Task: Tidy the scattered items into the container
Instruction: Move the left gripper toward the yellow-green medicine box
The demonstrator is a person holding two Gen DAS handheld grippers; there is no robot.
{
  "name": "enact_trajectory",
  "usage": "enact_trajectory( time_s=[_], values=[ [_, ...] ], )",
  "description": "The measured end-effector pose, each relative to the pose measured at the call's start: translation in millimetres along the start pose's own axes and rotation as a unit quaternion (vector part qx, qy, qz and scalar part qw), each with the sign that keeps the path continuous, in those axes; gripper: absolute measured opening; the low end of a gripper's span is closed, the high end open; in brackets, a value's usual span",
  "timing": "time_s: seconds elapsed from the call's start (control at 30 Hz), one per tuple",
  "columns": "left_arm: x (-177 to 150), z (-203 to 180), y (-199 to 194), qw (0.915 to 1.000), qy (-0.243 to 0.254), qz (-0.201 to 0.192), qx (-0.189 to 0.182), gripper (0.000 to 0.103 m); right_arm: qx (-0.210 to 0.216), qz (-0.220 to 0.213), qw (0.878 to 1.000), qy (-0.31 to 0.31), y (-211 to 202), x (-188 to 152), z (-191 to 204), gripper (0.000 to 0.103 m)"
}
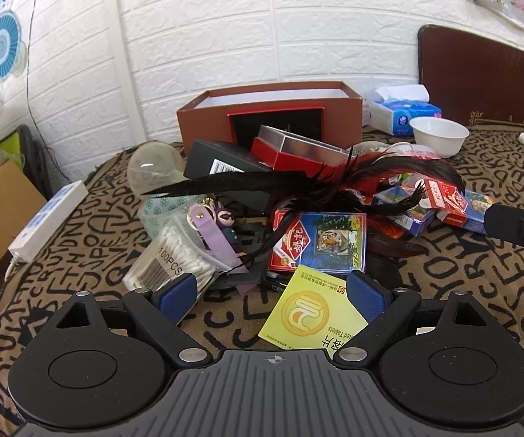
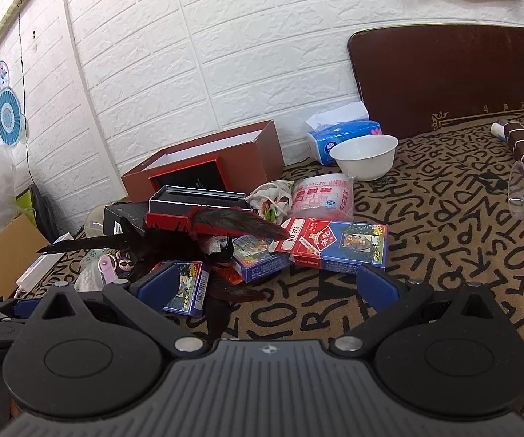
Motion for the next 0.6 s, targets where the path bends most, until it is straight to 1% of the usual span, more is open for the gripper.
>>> enact_trajectory(
  time_s=[0.07, 0.13, 0.23, 0.6],
  values=[
    [-2.4, 0.9, 1.2, 1.0000, -0.002, -0.008, -0.004, 0.095, 0.000, 0.000, 1.000, -0.003, 0.3, 0.1, 0.7, 0.103],
    [-3.8, 1.0, 3.4, 0.9999, -0.002, -0.011, 0.002, 0.095, -0.002, 0.001, 1.000, -0.004, 0.8, -0.4, 0.8, 0.103],
    [-4.6, 1.6, 6.4, 0.9999, -0.002, -0.012, 0.010, 0.095, 0.000, 0.005, 1.000, -0.004, 1.5, -1.5, 0.9, 0.103],
    [-3.8, 9.0, 8.1, 0.9997, -0.016, -0.009, 0.015, 0.095, 0.006, 0.008, 1.000, -0.015, 1.8, -3.5, 5.9, 0.103]
  ],
)
Point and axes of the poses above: each gripper's, at about its wrist camera, not at the fingertips, and y roughly the way its jaws point, z to its left, x to its top, the point moved 2 cm from there along y, roughly the way its jaws point, and after that the axes turned 9 degrees about -y, right-handed, at the moved point
